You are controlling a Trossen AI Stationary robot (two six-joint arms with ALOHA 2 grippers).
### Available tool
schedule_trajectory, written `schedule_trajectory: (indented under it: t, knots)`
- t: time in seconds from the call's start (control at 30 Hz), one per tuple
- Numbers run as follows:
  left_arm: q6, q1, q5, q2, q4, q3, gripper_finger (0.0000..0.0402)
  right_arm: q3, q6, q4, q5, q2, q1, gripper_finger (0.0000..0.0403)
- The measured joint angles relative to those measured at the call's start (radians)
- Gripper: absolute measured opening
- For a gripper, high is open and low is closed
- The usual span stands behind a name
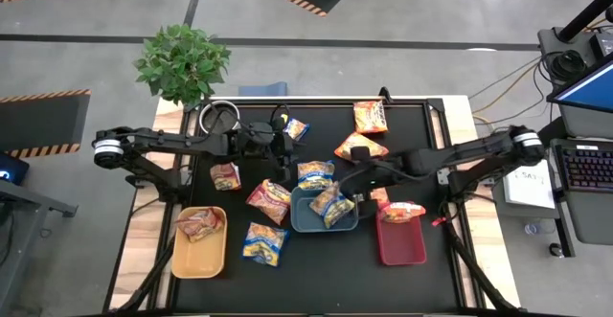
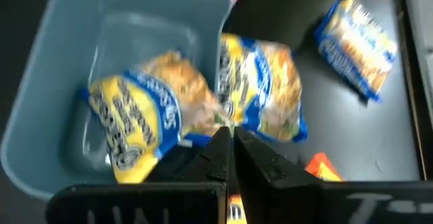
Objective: Sort Maruchan noodles
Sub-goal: Adjust the blue noodle pack
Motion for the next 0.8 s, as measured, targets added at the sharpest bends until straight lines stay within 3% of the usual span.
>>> schedule_trajectory:
  t: [0.2, 0.33, 0.8]
  knots:
    - [0.002, 0.000, 0.000, 0.000, 0.015, 0.000, 0.0120, -0.213, 0.012, 0.299, 0.001, -0.105, 0.000, 0.0009]
    - [0.002, 0.000, 0.000, 0.000, 0.025, 0.000, 0.0120, -0.289, 0.064, 0.400, 0.003, -0.117, -0.004, 0.0009]
    - [0.002, 0.000, 0.000, 0.000, 0.026, 0.000, 0.0120, -0.293, 0.093, 0.416, 0.012, -0.092, -0.013, 0.0009]
